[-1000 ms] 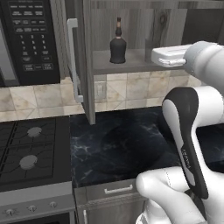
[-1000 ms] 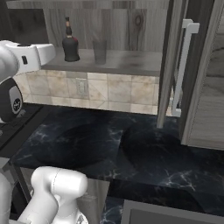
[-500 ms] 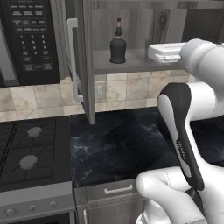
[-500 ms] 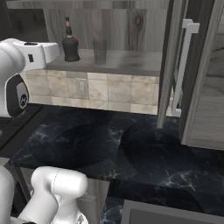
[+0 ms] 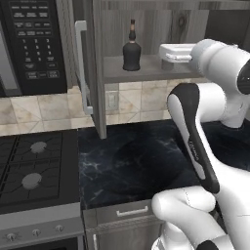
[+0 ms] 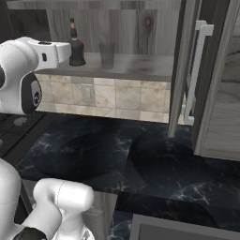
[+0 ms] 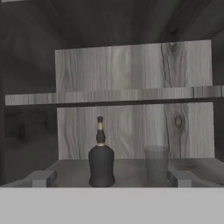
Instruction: There is a bowl on the dining counter. Grab a lemon wedge from the fridge and place it in the bowl. Then get the liquor bottle and glass cup from the cabinet and place them next to the bowl.
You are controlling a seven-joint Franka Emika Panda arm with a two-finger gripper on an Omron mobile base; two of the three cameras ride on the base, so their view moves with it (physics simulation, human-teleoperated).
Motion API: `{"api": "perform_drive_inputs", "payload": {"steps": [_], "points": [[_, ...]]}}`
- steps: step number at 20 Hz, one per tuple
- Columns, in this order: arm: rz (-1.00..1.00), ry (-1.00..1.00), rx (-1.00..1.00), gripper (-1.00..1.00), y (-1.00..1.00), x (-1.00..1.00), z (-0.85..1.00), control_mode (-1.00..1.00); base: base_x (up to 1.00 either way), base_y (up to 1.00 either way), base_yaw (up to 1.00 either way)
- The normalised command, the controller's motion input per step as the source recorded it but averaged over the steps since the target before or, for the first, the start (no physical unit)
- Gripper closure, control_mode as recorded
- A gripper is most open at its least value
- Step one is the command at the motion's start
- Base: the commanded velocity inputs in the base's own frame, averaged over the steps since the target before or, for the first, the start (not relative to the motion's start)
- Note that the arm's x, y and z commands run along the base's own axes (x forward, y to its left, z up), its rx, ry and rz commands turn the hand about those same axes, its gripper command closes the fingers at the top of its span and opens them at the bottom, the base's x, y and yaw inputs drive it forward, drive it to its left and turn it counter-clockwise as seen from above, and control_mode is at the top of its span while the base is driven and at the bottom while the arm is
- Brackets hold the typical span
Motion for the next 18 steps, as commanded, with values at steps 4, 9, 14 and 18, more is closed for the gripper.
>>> {"api": "perform_drive_inputs", "payload": {"steps": [4, 9, 14, 18], "points": [[0.02, 0.00, 0.02, -1.00, 0.09, 0.42, 0.00, -1.00, 0.00, 0.00, 0.00], [0.03, 0.00, 0.00, -1.00, 0.21, 0.45, 0.00, -1.00, 0.00, 0.00, 0.00], [0.03, 0.00, 0.00, -1.00, 0.18, 0.45, 0.00, -1.00, 0.00, 0.00, 0.00], [0.02, 0.03, 0.04, -1.00, 0.00, 0.49, 0.00, -1.00, 0.00, 0.00, 0.00]]}}
